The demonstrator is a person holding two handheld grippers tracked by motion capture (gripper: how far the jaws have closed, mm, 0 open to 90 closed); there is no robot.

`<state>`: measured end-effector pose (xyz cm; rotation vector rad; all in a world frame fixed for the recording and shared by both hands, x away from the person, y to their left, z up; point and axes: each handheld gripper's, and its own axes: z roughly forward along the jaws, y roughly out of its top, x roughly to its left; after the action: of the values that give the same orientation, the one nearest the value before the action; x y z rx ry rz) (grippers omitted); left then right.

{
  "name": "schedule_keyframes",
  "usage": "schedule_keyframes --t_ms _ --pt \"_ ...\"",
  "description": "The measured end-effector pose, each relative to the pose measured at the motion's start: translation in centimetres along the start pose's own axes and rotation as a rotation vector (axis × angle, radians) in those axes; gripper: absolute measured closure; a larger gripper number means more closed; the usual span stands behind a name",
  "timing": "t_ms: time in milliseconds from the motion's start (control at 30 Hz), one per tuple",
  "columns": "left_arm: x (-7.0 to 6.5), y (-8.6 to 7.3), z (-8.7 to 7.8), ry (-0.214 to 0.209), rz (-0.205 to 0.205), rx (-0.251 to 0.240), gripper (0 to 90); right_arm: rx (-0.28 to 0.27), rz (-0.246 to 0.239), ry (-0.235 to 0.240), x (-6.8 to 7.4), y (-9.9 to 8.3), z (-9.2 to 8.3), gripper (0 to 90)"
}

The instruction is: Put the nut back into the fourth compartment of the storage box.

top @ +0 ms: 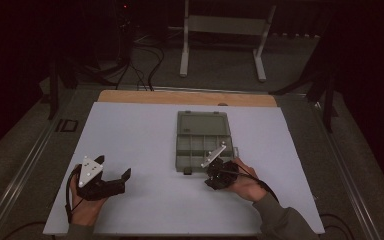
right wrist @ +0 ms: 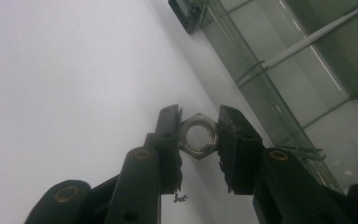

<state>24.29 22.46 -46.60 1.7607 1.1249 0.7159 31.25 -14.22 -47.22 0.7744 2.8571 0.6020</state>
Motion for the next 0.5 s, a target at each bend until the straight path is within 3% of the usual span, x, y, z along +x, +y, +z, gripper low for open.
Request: schedule_keyframes --t_ms 500 --pt "0.0 0.0 0.0 0.000 0.001 0.000 4.2 -0.017 -0.010 -0.002 0.0 0.5 -1.1 70.4"
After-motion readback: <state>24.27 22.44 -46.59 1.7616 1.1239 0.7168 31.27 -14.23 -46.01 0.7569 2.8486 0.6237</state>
